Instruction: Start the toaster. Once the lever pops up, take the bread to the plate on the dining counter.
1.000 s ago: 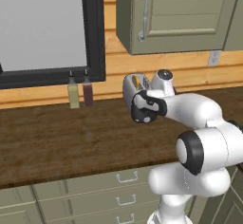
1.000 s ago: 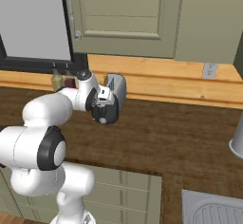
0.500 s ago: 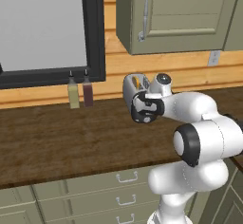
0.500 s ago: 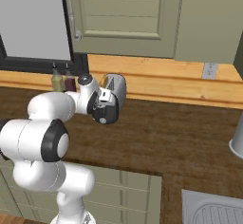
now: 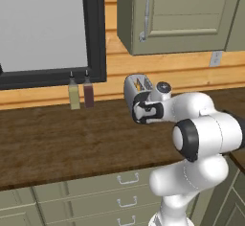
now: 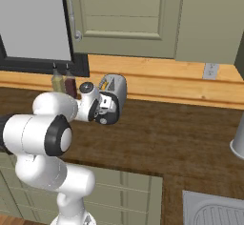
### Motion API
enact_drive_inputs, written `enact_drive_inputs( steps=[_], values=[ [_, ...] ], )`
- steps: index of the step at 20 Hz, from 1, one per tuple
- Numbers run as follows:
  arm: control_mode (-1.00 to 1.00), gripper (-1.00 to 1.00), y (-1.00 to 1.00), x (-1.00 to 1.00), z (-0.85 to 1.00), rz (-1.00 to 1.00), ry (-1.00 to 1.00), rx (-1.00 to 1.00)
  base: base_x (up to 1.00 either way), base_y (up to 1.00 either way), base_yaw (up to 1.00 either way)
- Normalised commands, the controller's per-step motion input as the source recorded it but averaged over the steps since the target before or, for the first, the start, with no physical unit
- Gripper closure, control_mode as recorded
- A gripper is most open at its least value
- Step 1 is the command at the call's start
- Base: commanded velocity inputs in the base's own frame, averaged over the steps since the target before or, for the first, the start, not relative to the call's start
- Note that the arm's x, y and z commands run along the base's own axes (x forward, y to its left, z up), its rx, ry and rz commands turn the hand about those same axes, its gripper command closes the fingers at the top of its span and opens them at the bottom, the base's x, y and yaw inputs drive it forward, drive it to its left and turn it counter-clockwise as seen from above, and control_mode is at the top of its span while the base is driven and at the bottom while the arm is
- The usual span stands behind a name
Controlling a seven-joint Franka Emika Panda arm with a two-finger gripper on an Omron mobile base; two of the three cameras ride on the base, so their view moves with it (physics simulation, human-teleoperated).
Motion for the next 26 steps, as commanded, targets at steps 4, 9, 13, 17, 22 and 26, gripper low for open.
enact_drive_inputs(
  steps=[4,9,13,17,22,26],
  values=[
    [-1.00,1.00,0.00,0.00,-0.46,0.00,0.00,0.00,0.00,0.00,0.00],
    [-1.00,1.00,-0.01,0.00,-0.33,0.00,0.00,0.00,0.00,0.00,0.00],
    [-1.00,1.00,-0.10,-0.09,0.03,-0.02,-0.02,0.00,0.00,0.00,0.00],
    [-1.00,1.00,-0.08,-0.82,0.93,-0.02,-0.22,0.05,0.00,0.00,0.00],
    [-1.00,1.00,-0.05,-0.71,1.00,-0.01,-0.06,0.09,0.00,0.00,0.00],
    [-1.00,1.00,0.00,-0.13,1.00,0.00,0.06,0.06,0.00,0.00,0.00]
  ],
)
